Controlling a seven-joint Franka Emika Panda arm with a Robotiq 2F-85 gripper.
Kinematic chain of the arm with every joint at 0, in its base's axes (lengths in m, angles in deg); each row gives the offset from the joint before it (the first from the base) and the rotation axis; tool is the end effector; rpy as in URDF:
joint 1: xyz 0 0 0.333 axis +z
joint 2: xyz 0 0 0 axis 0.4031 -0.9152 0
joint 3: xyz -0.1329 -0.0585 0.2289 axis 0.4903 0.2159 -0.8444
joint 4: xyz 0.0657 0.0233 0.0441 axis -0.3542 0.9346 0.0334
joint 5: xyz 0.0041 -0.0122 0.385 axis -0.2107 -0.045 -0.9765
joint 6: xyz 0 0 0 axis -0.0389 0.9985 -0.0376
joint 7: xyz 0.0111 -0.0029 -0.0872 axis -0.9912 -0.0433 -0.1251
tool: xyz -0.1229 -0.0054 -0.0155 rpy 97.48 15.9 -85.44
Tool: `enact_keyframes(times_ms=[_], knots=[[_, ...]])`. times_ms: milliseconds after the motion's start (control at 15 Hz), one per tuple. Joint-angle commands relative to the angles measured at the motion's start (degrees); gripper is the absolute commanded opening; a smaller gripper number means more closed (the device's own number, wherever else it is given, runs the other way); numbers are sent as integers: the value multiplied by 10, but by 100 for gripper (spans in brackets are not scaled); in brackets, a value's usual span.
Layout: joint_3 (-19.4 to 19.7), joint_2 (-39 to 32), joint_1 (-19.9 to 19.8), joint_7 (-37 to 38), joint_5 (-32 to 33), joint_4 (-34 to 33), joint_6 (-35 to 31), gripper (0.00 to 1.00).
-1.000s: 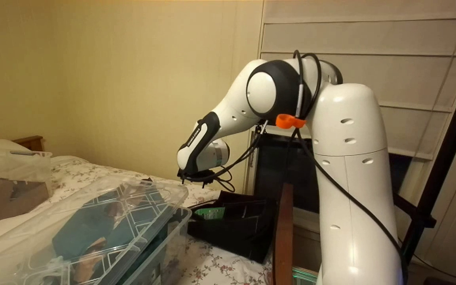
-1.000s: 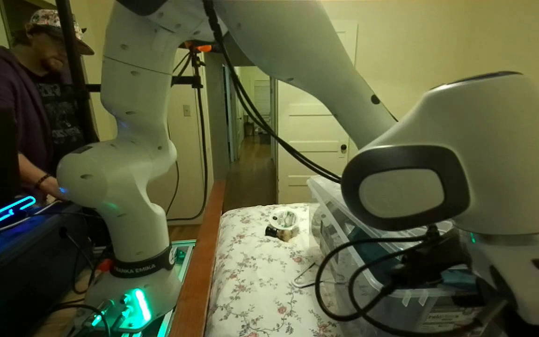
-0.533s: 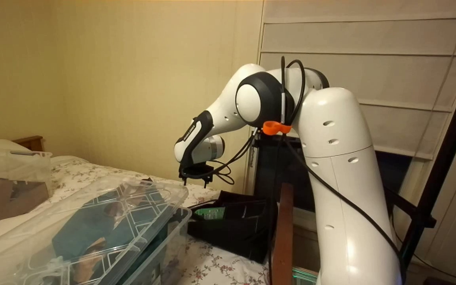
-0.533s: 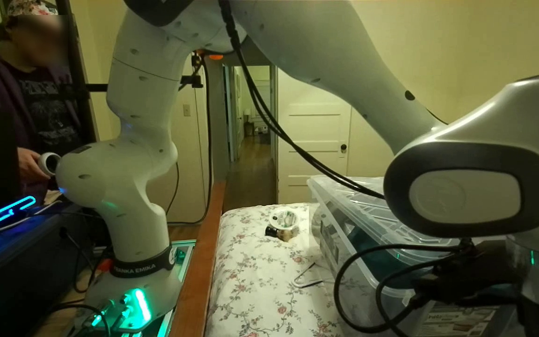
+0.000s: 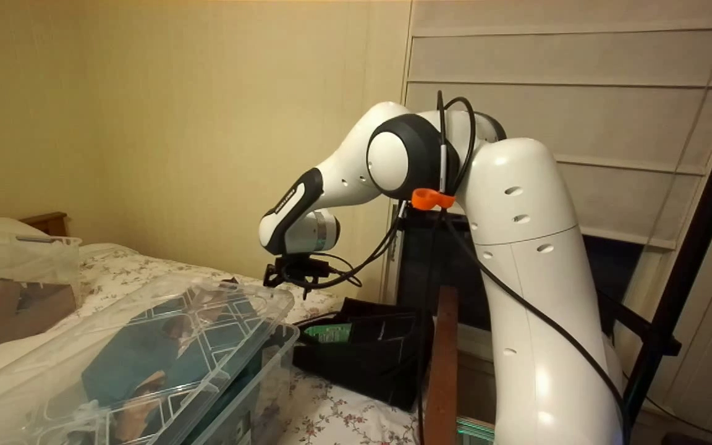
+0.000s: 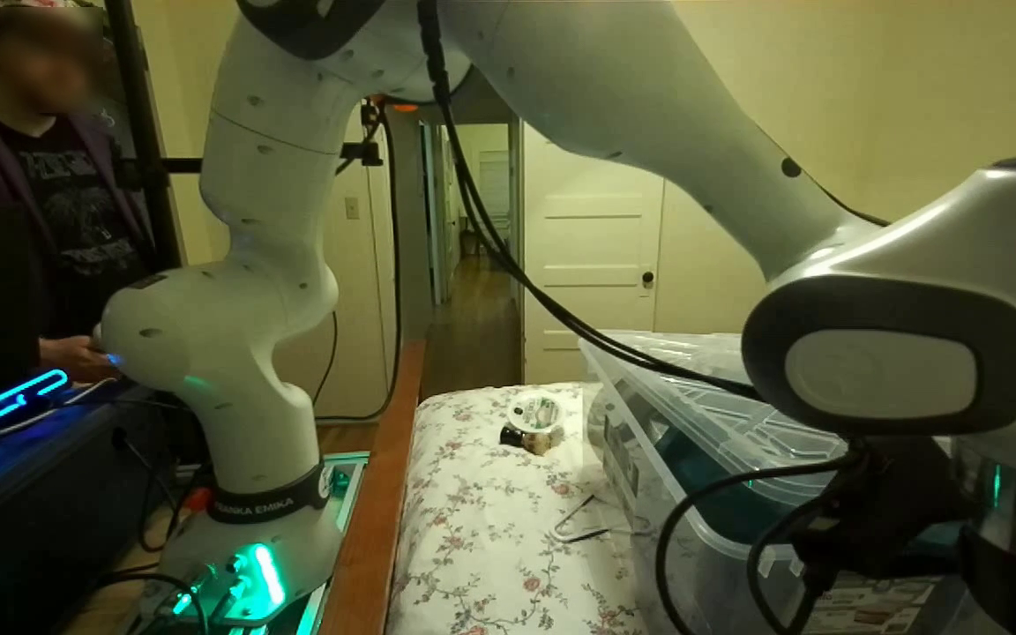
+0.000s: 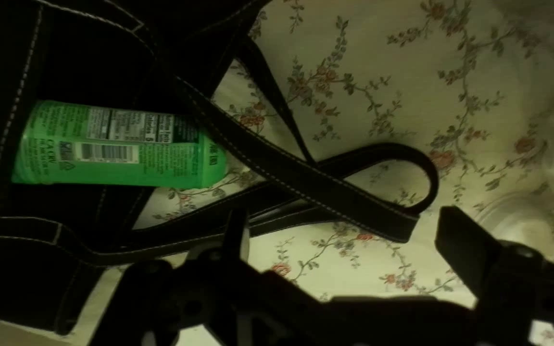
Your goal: Put the black bag on the clear container
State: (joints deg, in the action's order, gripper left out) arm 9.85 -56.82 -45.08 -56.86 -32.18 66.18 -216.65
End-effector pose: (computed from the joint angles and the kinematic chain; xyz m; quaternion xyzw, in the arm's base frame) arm 0.5122 -0.3520 0.2382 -0.8689 0.4834 -0.1060 0.0089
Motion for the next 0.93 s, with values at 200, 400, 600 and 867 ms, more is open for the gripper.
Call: enact_keyframes(times_ms=[200, 400, 600, 867], knots=[[-61, -78, -77, -242, -59, -172, 143, 100], [-56, -112, -90, -323, -27, -238, 188, 100], [-51, -96, -87, -301, -38, -213, 155, 100], [-53, -119, -88, -304, -37, -235, 151, 100]])
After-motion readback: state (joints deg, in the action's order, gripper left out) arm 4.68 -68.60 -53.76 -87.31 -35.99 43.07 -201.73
